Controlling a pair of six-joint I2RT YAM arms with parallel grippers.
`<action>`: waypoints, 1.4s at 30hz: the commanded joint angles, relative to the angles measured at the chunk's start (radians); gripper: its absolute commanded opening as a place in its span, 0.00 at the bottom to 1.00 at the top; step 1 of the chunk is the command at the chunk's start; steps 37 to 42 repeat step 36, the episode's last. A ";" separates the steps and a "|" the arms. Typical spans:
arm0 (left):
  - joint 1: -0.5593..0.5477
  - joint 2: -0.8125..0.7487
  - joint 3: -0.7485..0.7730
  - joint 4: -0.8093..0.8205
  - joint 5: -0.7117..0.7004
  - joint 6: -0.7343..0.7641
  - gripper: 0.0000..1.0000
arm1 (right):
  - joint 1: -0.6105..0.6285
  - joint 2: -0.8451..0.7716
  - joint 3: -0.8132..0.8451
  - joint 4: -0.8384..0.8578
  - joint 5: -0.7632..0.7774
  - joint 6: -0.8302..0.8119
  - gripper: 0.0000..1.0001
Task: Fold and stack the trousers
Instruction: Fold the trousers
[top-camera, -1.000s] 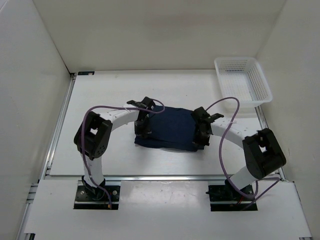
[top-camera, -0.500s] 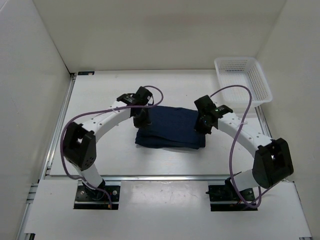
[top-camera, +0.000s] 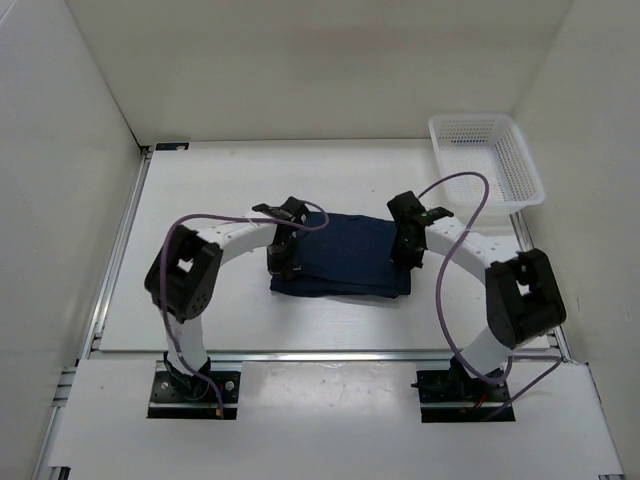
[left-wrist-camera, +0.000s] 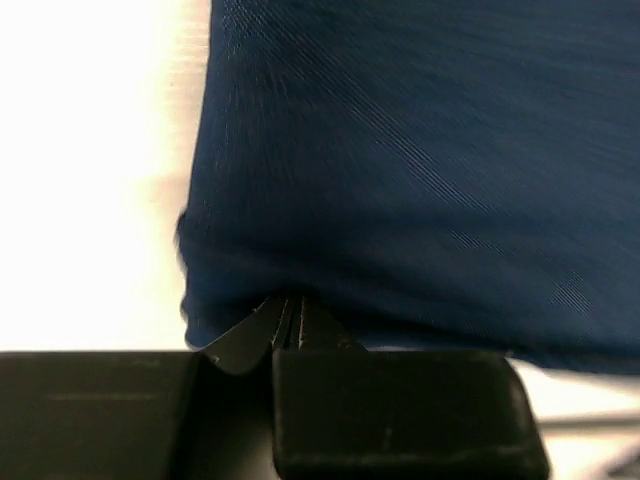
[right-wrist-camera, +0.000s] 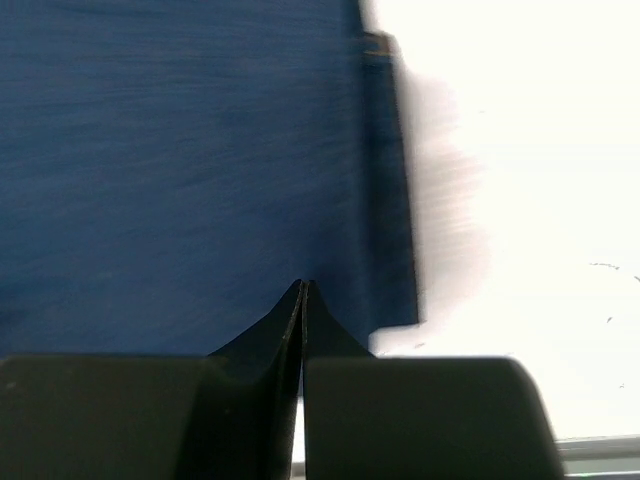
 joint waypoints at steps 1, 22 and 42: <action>-0.005 0.086 -0.020 0.052 -0.013 -0.006 0.10 | -0.022 0.081 -0.052 0.058 0.001 -0.039 0.01; 0.007 -0.429 0.520 -0.353 -0.258 0.095 0.71 | -0.043 -0.364 0.393 -0.362 0.383 -0.151 1.00; 0.098 -0.798 0.434 -0.339 -0.566 -0.016 0.94 | -0.043 -0.565 0.362 -0.489 0.573 -0.047 1.00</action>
